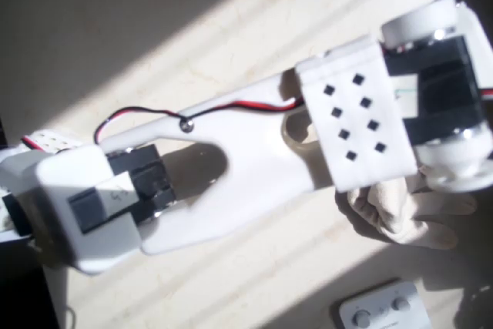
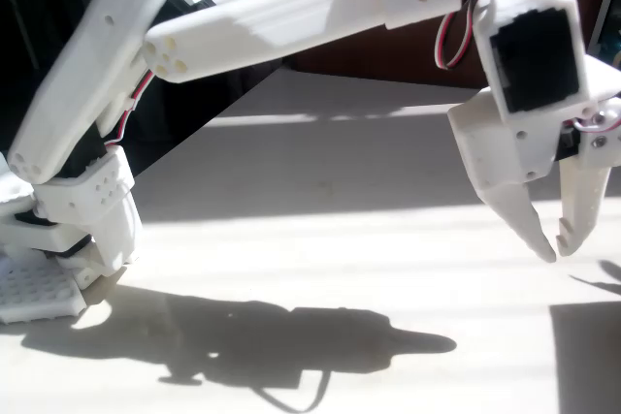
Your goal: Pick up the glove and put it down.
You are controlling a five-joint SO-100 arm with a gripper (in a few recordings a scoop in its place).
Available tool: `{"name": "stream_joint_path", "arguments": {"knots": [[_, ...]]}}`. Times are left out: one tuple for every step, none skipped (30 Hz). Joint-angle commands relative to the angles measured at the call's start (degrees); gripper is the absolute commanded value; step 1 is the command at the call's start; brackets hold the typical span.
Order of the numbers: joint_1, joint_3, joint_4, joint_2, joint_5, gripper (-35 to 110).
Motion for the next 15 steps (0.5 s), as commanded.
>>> {"name": "stream_joint_path", "arguments": {"knots": [[-0.18, -0.79, -0.18, 1.23, 0.35, 0], [-0.09, -0.79, -0.26, 1.41, 0.35, 0], [0.0, -0.97, -0.26, 1.49, 0.35, 0], [0.26, -0.97, -0.35, 1.93, 0.35, 0], [0.44, -0.79, -0.44, 3.25, 0.35, 0], [0.62, -0.35, -0.44, 5.62, 0.35, 0], [0.7, -0.18, -0.44, 8.35, 0.35, 0], [0.88, 0.35, -0.53, 10.37, -0.09, 0], [1.14, 1.49, -0.53, 12.39, -0.26, 0], [1.41, 3.08, -0.62, 14.15, -0.26, 0], [1.49, 5.1, -0.62, 15.73, -0.26, 0], [1.49, 7.38, -1.05, 17.75, -0.26, 0], [1.67, 9.84, -2.02, 20.13, -0.26, 0], [1.85, 12.66, -3.52, 22.76, -0.26, 0], [2.2, 15.73, -5.45, 25.49, -0.26, 0]]}}
